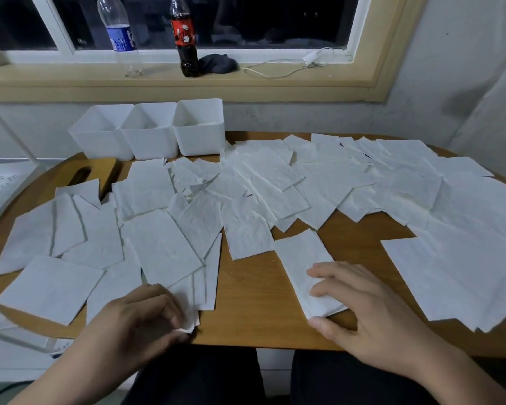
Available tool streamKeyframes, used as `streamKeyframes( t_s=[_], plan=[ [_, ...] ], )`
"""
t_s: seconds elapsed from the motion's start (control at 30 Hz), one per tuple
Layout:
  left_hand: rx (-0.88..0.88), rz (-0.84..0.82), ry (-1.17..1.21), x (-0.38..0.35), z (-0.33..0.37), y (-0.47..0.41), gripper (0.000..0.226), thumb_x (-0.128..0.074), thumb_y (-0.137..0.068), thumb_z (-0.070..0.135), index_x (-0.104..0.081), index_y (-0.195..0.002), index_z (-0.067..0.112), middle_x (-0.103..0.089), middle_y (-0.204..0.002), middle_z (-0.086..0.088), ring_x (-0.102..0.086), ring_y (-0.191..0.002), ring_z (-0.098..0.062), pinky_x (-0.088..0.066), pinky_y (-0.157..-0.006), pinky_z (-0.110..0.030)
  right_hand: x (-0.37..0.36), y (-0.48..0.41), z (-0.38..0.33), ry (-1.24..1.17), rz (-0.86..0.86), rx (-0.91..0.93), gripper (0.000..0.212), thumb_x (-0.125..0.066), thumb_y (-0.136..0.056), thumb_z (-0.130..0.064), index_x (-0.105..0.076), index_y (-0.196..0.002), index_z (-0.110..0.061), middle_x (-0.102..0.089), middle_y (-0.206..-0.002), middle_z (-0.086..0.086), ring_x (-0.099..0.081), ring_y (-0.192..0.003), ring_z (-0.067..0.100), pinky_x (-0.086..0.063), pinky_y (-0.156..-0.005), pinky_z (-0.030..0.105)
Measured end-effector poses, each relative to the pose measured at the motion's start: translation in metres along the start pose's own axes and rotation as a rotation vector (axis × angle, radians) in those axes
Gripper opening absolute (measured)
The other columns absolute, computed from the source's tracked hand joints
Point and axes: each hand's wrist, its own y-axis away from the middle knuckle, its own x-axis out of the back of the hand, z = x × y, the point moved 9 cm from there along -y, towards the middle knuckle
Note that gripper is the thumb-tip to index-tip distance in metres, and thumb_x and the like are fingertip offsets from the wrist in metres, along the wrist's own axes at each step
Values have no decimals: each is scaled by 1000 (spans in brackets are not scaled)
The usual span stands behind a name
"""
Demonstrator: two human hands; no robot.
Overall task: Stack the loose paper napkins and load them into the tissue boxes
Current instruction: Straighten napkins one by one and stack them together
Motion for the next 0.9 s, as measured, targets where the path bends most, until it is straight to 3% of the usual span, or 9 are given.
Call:
streamKeyframes(
  t_s=[0.2,0.33,0.43,0.5,0.6,0.67,0.77,0.83,0.9],
  plan=[
    [45,98,11,13,3,-3,31,-70,-91,65,-72,-87,34,-73,-101,9,-70,-67,-12,-50,-66,-22,-3,-8,-15,-15,29,23,38,-60,-100,-68,-69,-127,-42,-46,-150,-32,-41,-144,-1,-43,-112,34],
    [57,163,59,32,23,-11,15,-81,-91,46,-76,-93,32,-70,-90,6,-63,-49,-21,-47,-55,-14,1,-19,-29,-88,56,-2,45,-67,-98,-61,-61,-139,-42,-46,-149,-34,-42,-147,0,-36,-117,27],
    [17,161,102,39,49,-23,19,-82,-91,53,-77,-91,35,-73,-86,8,-65,-67,-18,-46,-53,-14,-7,-30,-47,-257,-41,-53,65,-76,-93,-59,-46,-150,-53,-39,-153,-40,-34,-149,-8,-32,-118,19],
    [-38,133,161,39,69,-31,27,-75,-90,62,-77,-91,35,-75,-86,9,-66,-77,-14,-47,-61,-16,-12,-37,-60,-367,-127,-83,76,-80,-90,-56,-35,-151,-62,-35,-155,-44,-30,-148,-13,-32,-117,20],
    [-97,67,306,35,90,-41,22,-75,-89,56,-77,-90,34,-77,-87,4,-68,-80,-16,-46,-70,-18,-14,-47,-77,-482,-187,-91,86,-85,-88,-51,-29,-151,-67,-33,-156,-45,-27,-148,-16,-31,-116,24],
    [-103,51,430,33,95,-48,20,-79,-87,49,-78,-89,29,-77,-87,-2,-68,-78,-19,-48,-70,-22,-10,-51,-82,-522,-148,-63,78,-87,-88,-45,-42,-150,-58,-44,-154,-38,-34,-149,-10,-34,-118,27],
    [-67,97,561,30,94,-62,18,-86,-91,38,-78,-85,22,-76,-82,-5,-69,-75,-22,-49,-66,-23,-6,-51,-76,-683,-89,-57,36,-83,-95,-30,-70,-127,-38,-72,-128,-13,-65,-127,11,-52,-108,41],
    [-31,144,577,27,91,-75,14,-84,-89,31,-77,-82,22,-74,-80,-1,-70,-74,-15,-49,-66,-18,0,-45,-67,-765,-35,-74,14,-80,-98,-21,-75,-107,-30,-76,-107,-1,-72,-105,17,-59,-94,46],
    [4,175,587,22,86,-89,13,-82,-88,33,-77,-84,22,-75,-84,-2,-72,-81,-18,-53,-71,-25,6,-38,-55,-817,21,-114,9,-80,-97,-17,-75,-101,-23,-77,-103,5,-74,-100,22,-60,-88,43]
  ],
)
